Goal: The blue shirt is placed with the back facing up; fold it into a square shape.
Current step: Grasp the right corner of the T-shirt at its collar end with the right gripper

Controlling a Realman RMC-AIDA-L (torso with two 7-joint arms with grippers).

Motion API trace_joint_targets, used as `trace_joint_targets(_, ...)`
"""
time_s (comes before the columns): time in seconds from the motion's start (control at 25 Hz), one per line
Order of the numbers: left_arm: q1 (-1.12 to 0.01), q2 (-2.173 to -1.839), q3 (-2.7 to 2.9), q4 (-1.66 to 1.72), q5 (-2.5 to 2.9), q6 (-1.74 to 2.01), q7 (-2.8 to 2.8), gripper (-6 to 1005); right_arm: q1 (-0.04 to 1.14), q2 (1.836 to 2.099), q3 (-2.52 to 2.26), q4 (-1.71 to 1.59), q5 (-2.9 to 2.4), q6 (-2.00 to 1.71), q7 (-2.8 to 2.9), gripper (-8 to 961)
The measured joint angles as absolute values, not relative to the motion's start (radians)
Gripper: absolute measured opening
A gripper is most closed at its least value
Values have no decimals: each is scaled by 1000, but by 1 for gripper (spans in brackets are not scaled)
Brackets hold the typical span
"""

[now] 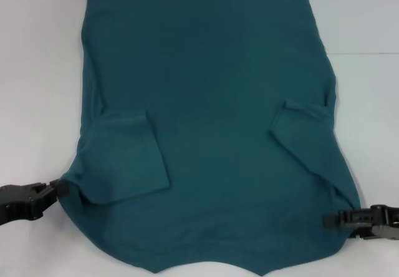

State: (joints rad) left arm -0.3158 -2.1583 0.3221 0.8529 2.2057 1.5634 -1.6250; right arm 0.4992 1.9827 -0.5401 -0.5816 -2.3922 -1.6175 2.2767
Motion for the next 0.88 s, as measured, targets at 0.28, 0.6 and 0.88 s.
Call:
trace_joint_targets(0.28, -320, -2158, 322, 853, 2206, 1562, -1624, 24, 487, 1984, -478, -581, -2390, -1619, 2273, 869)
trace_joint_targets(0.6, -321, -2158, 322, 846, 2206, 1560, -1622, 24, 451, 1982, -429, -569, -2359, -1639, 2255, 854)
trace_joint_targets(0.88, -321, -2157, 328, 839, 2206, 1551, -1621, 24, 414, 1977, -414, -568, -2334, -1651, 2237, 841)
